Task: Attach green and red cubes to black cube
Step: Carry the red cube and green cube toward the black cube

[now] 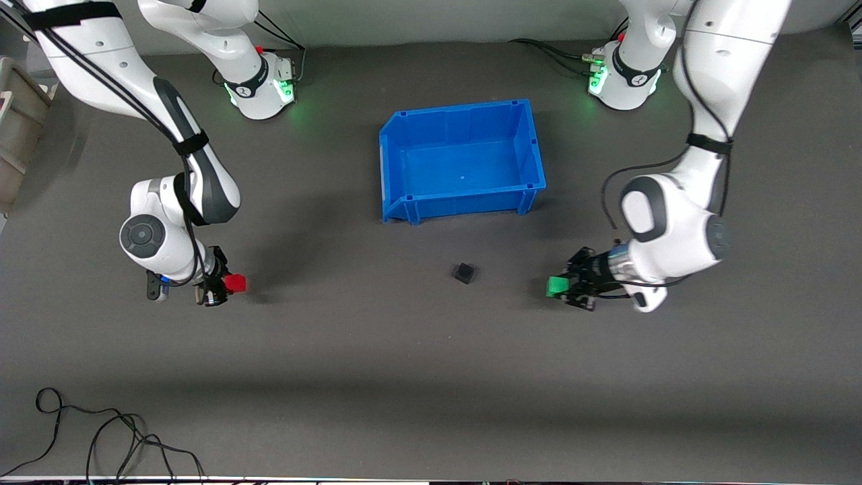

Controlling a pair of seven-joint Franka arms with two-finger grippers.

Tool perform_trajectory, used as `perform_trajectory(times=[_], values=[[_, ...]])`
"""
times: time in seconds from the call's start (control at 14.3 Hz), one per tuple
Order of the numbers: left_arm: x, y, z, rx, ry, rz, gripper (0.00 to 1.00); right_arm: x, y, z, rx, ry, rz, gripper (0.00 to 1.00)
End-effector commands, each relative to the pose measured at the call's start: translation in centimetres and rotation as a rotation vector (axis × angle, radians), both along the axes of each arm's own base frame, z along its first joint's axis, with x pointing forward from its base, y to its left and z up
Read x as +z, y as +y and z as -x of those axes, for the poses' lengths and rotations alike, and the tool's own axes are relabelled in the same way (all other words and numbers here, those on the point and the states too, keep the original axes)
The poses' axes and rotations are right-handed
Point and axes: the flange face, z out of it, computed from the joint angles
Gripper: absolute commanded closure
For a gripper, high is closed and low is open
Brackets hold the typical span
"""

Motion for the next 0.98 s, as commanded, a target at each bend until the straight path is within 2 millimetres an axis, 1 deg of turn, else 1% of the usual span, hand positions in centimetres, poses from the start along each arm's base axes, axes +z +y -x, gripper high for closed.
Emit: perform_trajectory(times=[0.0,0.07,0.21,0.28,0.35,0.42,0.49,0.56,0.63,0.7,0.77,0.84,0.91], values=[[-2.0,-5.9,-0.6,0.059,-0.008,-0.016,0.78,1.3,8.2,0.6,0.077,-0.011,-0.049,0.76],[-2.9,-7.7,-0.3,0.081,-0.013,-0.025,0.78,1.6,11.1,1.0,0.087,-0.021,-0.054,0.75],[-4.6,-10.0,0.2,0.102,-0.007,-0.035,0.78,1.6,15.8,1.4,0.131,-0.032,-0.062,0.74],[-5.2,-10.9,0.7,0.104,0.000,-0.039,0.78,1.4,17.4,0.9,0.112,-0.042,-0.071,0.74],[-5.6,-11.6,1.0,0.111,-0.003,-0.044,0.78,0.8,19.1,0.5,0.071,-0.047,-0.079,0.75],[-6.0,-12.1,1.3,0.119,0.003,-0.047,0.78,0.2,21.7,0.0,0.017,-0.058,-0.093,0.74],[-6.2,-12.8,1.8,0.118,0.012,-0.049,0.78,-0.3,24.1,-0.8,-0.081,-0.075,-0.113,0.74],[-6.5,-13.4,2.4,0.110,0.024,-0.052,0.78,-0.7,26.1,-1.1,-0.171,-0.076,-0.117,0.71],[-6.6,-13.9,2.8,0.101,0.035,-0.052,0.78,-1.5,28.2,-1.1,-0.217,-0.072,-0.119,0.71],[-6.6,-14.0,2.9,0.101,0.040,-0.053,0.78,-1.8,30.7,-1.1,-0.254,-0.073,-0.131,0.71],[-6.7,-14.2,3.1,0.108,0.050,-0.055,0.78,-2.2,32.8,-0.8,-0.253,-0.058,-0.120,0.71],[-6.9,-14.9,3.7,0.101,0.062,-0.057,0.78,-2.2,34.6,-0.9,-0.247,-0.045,-0.128,0.72],[-7.3,-15.5,4.5,0.086,0.077,-0.062,0.78,-2.8,36.4,-0.9,-0.253,-0.041,-0.146,0.72]])
